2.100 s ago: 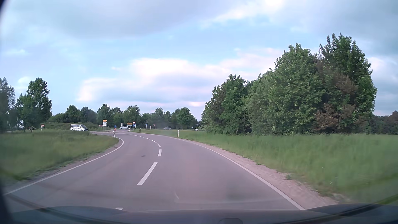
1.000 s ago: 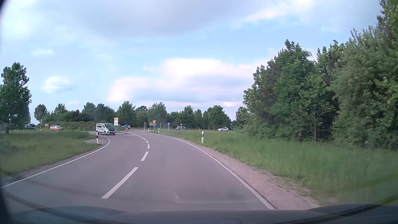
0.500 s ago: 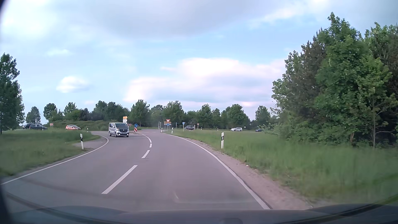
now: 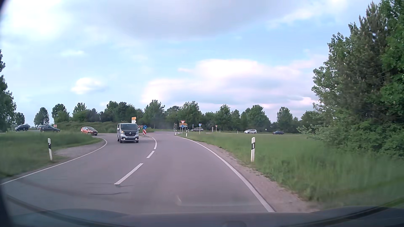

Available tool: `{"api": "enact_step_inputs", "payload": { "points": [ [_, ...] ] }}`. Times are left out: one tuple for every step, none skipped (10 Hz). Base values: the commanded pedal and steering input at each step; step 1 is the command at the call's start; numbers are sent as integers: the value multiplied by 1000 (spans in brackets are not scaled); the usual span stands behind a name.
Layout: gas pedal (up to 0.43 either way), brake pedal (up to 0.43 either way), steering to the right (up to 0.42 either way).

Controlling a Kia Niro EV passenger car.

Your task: Follow the waypoints while adhering to traffic rules and regulations

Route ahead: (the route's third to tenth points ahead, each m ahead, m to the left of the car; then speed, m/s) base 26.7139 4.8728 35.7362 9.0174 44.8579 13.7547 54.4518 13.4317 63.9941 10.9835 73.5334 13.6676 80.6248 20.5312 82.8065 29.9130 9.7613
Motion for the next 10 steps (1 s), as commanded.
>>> {"api": "enact_step_inputs", "payload": {
  "points": [
    [39,0,-54],
    [39,0,-53],
    [39,0,-51],
    [39,0,-48],
    [39,0,-42],
    [39,0,-38],
    [138,0,-37],
    [177,0,-37],
    [177,0,-37],
    [177,0,-37]
  ]
}}
